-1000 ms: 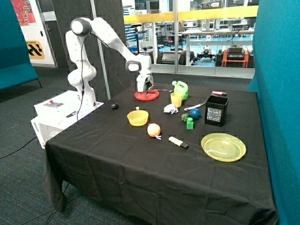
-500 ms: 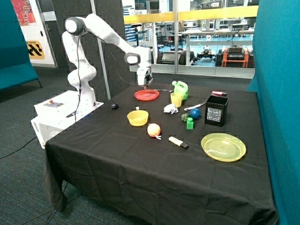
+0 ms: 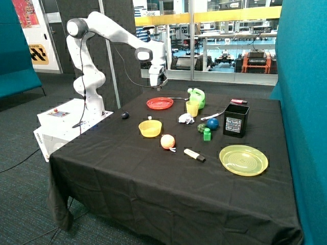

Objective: Roll the dices in the bowl

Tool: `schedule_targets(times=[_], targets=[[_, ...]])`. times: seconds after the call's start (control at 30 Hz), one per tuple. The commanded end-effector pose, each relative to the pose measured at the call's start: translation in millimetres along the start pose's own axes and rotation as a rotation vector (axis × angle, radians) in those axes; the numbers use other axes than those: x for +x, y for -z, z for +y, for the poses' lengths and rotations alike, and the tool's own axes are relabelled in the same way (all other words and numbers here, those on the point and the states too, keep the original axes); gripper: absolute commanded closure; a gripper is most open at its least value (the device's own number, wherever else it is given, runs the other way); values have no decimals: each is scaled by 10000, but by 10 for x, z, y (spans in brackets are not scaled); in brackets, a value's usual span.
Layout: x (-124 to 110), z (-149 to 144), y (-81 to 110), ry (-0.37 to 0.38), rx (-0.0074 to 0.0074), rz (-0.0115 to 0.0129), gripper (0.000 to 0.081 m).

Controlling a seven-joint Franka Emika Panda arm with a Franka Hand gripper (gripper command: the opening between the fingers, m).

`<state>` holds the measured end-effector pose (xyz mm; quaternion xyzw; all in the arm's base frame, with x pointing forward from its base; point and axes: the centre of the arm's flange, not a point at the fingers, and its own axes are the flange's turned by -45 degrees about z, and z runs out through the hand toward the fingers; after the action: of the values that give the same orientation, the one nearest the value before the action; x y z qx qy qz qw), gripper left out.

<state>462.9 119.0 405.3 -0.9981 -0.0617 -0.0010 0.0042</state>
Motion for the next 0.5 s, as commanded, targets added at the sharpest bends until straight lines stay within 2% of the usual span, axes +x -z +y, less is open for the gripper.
schedule_targets(times=[0.0, 0.47], targets=[[206, 466, 225, -1173, -85, -21, 808], [191, 1230, 158, -3522, -87, -11, 808]])
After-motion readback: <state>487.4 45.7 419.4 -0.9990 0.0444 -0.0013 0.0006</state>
